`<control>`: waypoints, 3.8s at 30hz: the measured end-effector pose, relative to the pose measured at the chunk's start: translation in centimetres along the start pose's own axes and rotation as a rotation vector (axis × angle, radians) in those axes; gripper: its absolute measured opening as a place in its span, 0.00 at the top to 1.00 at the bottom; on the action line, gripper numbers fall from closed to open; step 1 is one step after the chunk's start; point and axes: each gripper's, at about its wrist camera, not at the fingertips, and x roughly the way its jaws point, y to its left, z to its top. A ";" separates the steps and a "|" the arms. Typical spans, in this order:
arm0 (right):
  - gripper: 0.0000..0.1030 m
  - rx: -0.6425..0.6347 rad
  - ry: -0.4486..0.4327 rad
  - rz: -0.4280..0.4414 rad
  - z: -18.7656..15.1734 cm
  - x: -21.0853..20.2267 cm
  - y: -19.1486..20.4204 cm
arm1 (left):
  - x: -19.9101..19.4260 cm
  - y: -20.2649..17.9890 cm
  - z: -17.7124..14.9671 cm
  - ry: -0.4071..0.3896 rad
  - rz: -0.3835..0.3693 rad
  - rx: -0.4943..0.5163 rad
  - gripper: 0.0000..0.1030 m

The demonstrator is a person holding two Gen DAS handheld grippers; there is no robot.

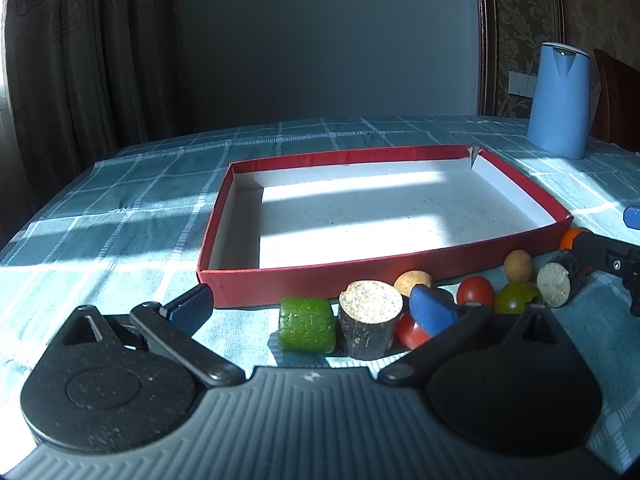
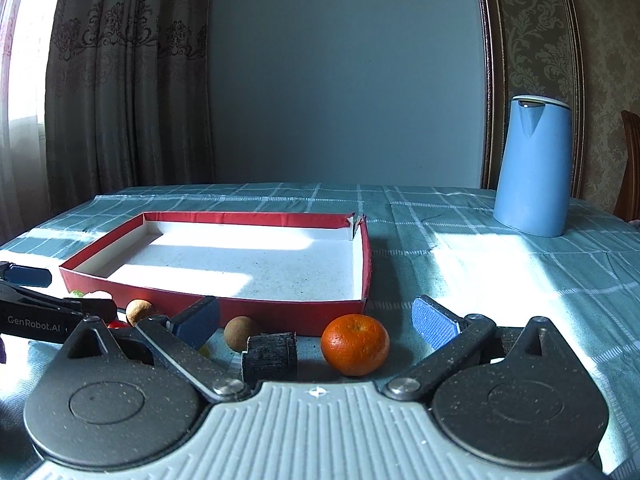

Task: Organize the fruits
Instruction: 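Move both tools toward the items lined up in front of the red box, then grasp the black cylinder with the right tool while the left tool grasps the green cucumber piece, then lower the cucumber piece into the box with the left tool while the right tool places the black cylinder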

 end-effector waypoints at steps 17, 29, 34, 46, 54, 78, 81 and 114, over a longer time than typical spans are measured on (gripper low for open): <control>0.01 -0.022 0.088 -0.007 -0.3 1.2 0.4 | 0.0 -0.1 0.0 0.003 -0.001 0.005 0.00; 0.18 -0.060 0.121 0.014 -0.6 1.4 1.0 | 0.0 0.0 0.0 0.002 0.000 0.004 0.00; 0.30 -0.146 0.131 0.003 -1.2 1.2 1.9 | 0.0 0.4 0.0 -0.006 0.014 -0.014 0.00; 0.52 -0.165 0.159 0.076 -1.6 0.6 1.8 | -0.2 0.4 0.0 -0.013 0.017 -0.012 0.00; 0.67 -0.155 0.209 0.107 -1.4 2.4 2.0 | -0.5 0.5 0.0 -0.030 0.020 -0.009 0.00; 0.69 -0.003 0.222 0.196 -1.3 2.7 -0.4 | -0.6 2.7 -0.9 0.029 0.104 0.002 0.00; 0.69 -0.003 0.222 0.196 -1.3 2.7 -0.5 | 0.0 1.8 -0.6 0.030 0.102 0.065 0.00; 0.69 0.023 0.167 0.201 -1.2 1.7 -0.8 | -2.0 0.0 -1.0 -0.026 -0.087 0.154 0.71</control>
